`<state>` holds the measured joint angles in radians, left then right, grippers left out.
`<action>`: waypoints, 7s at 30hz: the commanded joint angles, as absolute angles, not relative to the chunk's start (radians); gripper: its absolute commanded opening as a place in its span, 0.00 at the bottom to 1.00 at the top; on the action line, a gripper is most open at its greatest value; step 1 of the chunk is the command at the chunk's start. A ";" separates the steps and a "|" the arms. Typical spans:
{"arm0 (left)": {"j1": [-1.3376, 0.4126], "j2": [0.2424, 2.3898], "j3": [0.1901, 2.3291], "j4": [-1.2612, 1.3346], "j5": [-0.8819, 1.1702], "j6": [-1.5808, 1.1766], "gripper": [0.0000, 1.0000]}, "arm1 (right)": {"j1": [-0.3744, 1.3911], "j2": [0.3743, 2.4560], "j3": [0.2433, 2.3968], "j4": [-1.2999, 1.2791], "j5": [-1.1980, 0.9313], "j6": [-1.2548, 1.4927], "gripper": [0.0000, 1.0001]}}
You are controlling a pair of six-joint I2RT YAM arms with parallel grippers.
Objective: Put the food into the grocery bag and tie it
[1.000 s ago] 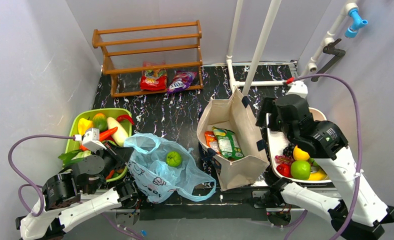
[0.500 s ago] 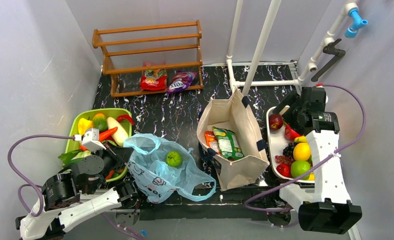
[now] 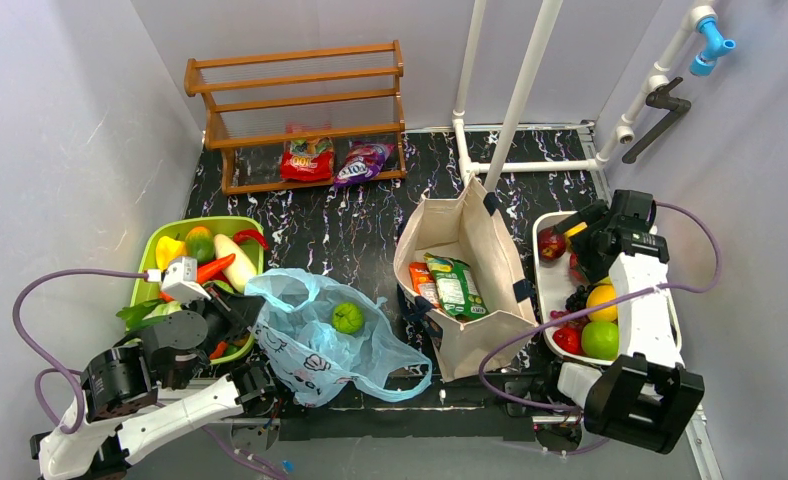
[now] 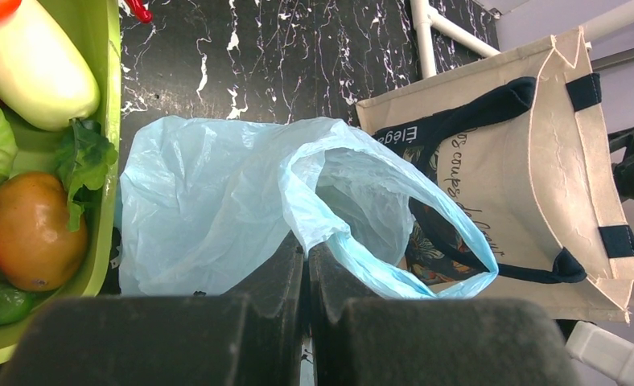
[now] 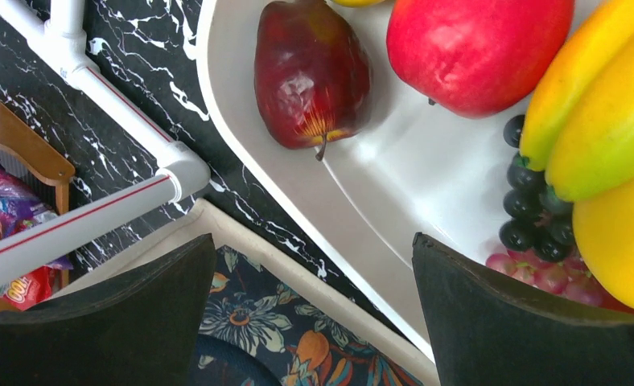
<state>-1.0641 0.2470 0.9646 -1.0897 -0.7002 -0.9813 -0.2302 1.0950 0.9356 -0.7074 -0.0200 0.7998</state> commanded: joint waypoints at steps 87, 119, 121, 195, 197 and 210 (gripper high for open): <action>-1.068 0.451 0.975 -0.885 -0.703 -0.886 0.00 | 0.429 0.995 1.438 -0.541 -0.510 0.629 0.56; -1.067 0.444 1.011 -0.905 -0.741 -0.883 0.00 | 1.071 1.352 1.338 -0.448 -0.301 0.606 0.55; -1.068 0.440 1.016 -0.917 -0.742 -0.890 0.00 | 1.076 1.378 1.347 -0.450 -0.308 0.603 0.55; -1.068 0.371 1.014 -1.015 -0.747 -0.960 0.00 | 1.225 1.751 1.782 -0.905 0.249 0.355 0.89; -1.068 0.368 1.014 -1.021 -0.748 -0.962 0.00 | 1.212 1.749 1.756 -0.905 0.264 0.345 0.89; -1.068 0.370 1.020 -1.028 -0.754 -0.960 0.00 | 1.182 1.769 1.667 -0.814 0.187 0.311 0.91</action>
